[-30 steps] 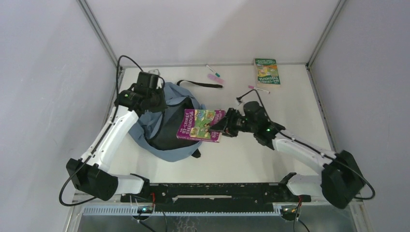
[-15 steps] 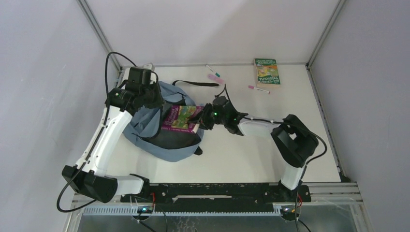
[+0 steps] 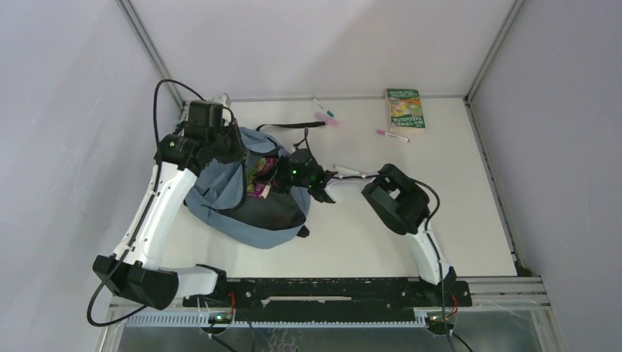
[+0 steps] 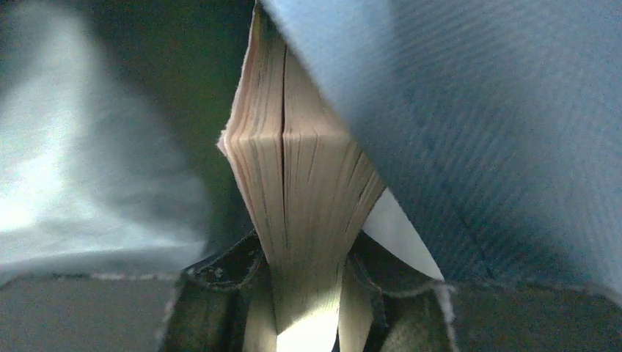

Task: Pack the student bag
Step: Place the book in the student bag.

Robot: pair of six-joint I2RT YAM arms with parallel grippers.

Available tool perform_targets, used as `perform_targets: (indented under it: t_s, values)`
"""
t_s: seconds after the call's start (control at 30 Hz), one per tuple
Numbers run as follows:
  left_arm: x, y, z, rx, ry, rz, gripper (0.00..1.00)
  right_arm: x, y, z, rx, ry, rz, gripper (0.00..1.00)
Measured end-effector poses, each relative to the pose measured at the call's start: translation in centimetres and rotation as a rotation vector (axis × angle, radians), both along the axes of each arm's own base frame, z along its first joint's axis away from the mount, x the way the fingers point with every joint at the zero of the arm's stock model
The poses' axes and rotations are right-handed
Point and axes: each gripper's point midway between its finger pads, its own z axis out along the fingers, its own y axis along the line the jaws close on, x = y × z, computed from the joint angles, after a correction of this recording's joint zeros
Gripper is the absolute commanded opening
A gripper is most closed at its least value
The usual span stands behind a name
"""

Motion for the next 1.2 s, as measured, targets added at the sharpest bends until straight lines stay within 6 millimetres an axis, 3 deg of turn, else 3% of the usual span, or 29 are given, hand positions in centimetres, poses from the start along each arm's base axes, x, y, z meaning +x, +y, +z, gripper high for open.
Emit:
perform_targets:
  t_s: [0.17,0.27,0.3,0.43,0.63,0.83,0.9,1.03,1.13,1.2]
  values:
    - [0.3,0.3,0.1,-0.026,-0.006,0.006,0.0,-0.1,1.8,-3.4,0.0,0.005,0.017,0.0]
    - [0.2,0.2,-0.3,-0.041,0.003,0.0,0.0,0.2,3.5,-3.1,0.02,-0.023,0.019,0.0]
    - [0.2,0.1,-0.4,-0.045,0.004,-0.003,0.0,0.5,4.3,-2.7,0.029,-0.037,0.019,0.04]
    - [0.4,-0.2,-0.5,-0.064,0.001,-0.015,0.0,1.2,6.9,-1.6,0.054,-0.076,0.026,0.48]
    - [0.8,0.3,-0.4,-0.082,-0.005,0.013,0.0,0.2,7.3,-2.3,0.015,-0.097,0.062,0.84]
    - [0.9,1.8,-1.5,-0.099,0.007,0.066,0.0,-1.7,5.6,-4.8,-0.141,-0.072,0.12,0.9]
    - [0.9,2.3,-1.8,-0.101,0.011,0.079,0.0,-2.1,4.9,-4.8,-0.175,-0.075,0.133,0.98]
    - [1.2,2.6,-1.8,-0.11,0.003,0.088,0.0,-3.1,3.4,-4.5,-0.239,-0.081,0.162,0.99]
    - [1.3,2.6,-1.7,-0.113,-0.002,0.088,0.0,-3.4,2.8,-4.3,-0.269,-0.092,0.175,0.97]
    - [1.3,2.7,-1.6,-0.114,-0.005,0.089,0.0,-3.6,2.4,-4.5,-0.287,-0.096,0.182,0.85]
